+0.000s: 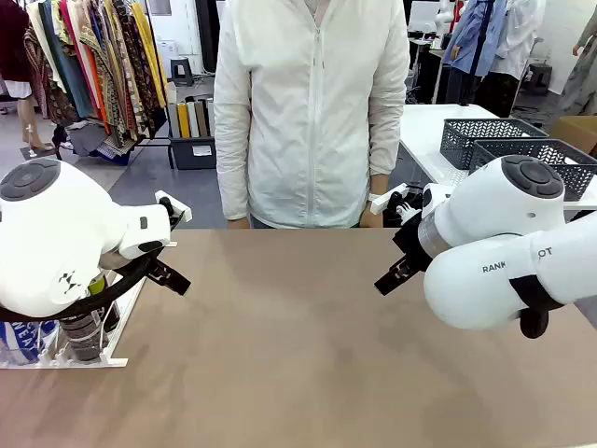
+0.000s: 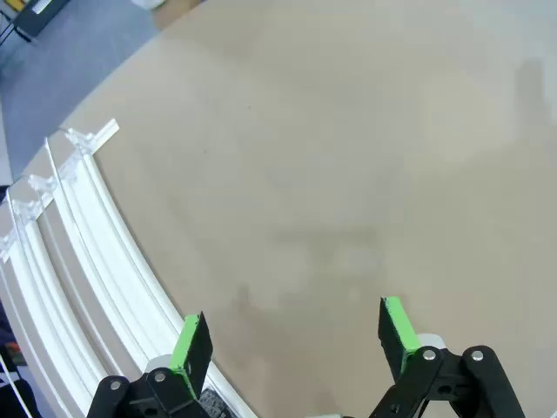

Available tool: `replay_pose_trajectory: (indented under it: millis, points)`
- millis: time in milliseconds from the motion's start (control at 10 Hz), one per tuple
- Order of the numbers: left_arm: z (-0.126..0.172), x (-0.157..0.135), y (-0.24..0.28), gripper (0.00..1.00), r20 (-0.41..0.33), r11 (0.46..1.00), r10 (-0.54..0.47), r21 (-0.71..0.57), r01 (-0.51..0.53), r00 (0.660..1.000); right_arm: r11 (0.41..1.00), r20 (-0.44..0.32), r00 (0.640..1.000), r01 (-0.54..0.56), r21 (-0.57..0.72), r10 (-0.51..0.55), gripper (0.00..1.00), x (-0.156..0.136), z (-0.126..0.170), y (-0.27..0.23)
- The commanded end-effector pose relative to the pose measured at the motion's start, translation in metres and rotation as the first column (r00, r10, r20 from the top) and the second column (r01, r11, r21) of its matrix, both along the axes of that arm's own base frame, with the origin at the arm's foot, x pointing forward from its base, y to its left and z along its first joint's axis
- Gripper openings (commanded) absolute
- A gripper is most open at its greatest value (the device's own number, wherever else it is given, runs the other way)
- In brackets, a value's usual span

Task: Retrieve and store the cans from the dispenser.
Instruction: Pick up one can from the Automatic Can Dispenser and place it in the middle of the table.

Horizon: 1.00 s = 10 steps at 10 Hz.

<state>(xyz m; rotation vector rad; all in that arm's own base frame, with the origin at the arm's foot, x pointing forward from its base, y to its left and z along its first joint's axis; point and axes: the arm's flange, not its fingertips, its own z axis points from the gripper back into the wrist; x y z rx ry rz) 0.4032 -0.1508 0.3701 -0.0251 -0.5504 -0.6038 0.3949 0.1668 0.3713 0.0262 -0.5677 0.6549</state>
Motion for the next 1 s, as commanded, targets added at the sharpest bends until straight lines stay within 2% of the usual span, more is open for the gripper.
replay_pose_trajectory:
  millis: [0,900]
  points:
    - [0.0003,-0.0001,0.0000,1.00,0.001,1.000,0.000,0.000,0.000,1.000,1.000,0.000,1.000,0.000,0.000,0.000,1.00,0.0000,0.0000,0.0000]
    - [0.0003,-0.0001,0.0000,1.00,0.001,1.000,0.000,0.000,0.000,1.000,1.000,0.000,1.000,0.000,0.000,0.000,1.00,0.0000,0.0000,0.0000]
